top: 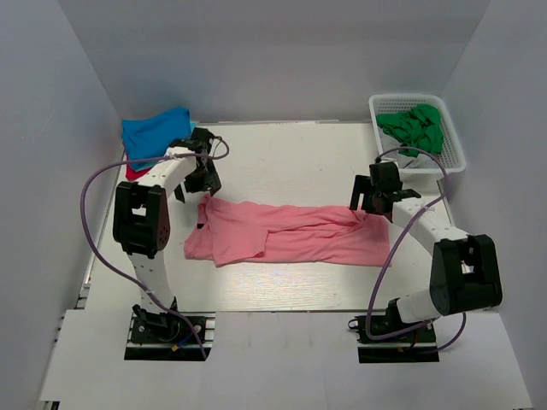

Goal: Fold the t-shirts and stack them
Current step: Fold the other side of the tshirt into a rectangle

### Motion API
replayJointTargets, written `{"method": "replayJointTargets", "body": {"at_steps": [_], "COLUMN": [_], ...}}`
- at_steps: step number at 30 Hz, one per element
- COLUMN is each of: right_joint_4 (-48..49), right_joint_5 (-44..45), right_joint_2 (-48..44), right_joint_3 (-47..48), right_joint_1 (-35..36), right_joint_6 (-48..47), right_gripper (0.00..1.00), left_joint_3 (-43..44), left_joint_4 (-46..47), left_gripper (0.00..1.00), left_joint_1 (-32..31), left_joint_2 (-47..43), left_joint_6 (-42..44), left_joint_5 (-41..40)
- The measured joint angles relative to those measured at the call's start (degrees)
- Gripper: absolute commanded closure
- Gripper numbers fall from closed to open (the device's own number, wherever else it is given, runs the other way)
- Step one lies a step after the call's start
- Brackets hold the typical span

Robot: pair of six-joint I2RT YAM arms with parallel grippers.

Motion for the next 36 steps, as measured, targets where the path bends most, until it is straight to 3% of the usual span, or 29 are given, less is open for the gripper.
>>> {"method": "replayJointTargets", "body": {"at_steps": [4,9,16,21,27,36], "right_joint_4": [0.1,-0.1,-2.1,-5.9,-10.4,-13.5], "right_joint_5": [-0.6,0.4,5.0,10.3,16.2,15.6], "right_joint_2": [0.7,3.2,11.6,16.2,17.1,15.2], "right_joint_3": [1.4,2.1,5.0,8.9,10.1,8.8], "right_joint_1": [0.6,2.9,5.8,5.8,4.3,-1.7], "right_joint_6": [-1.0,-3.1,-3.1,2.4,11.6,18.1], "right_gripper": [0.1,0.1,0.1,0.1,0.1,0.1], "left_joint_3": [5.1,4.9,-9.3,-15.8,-16.0,-16.5], "left_joint_4": [-1.0,-1.1,7.8,13.3,14.2,14.6], "left_gripper": [0.01,0.01,0.01,0.01,0.01,0.01], "left_joint_1": [-0.7,-1.7,-1.9,-1.7,-1.4,-0.8], "left_joint_2": [-0.2,-0.8,-6.7,-5.9,-5.2,-5.4], "left_joint_6": [-0.1,-0.2,-0.7,-1.7,-2.6,-2.8], "left_joint_5": [-0.1,4.3,17.8,21.7,22.0,21.7]}}
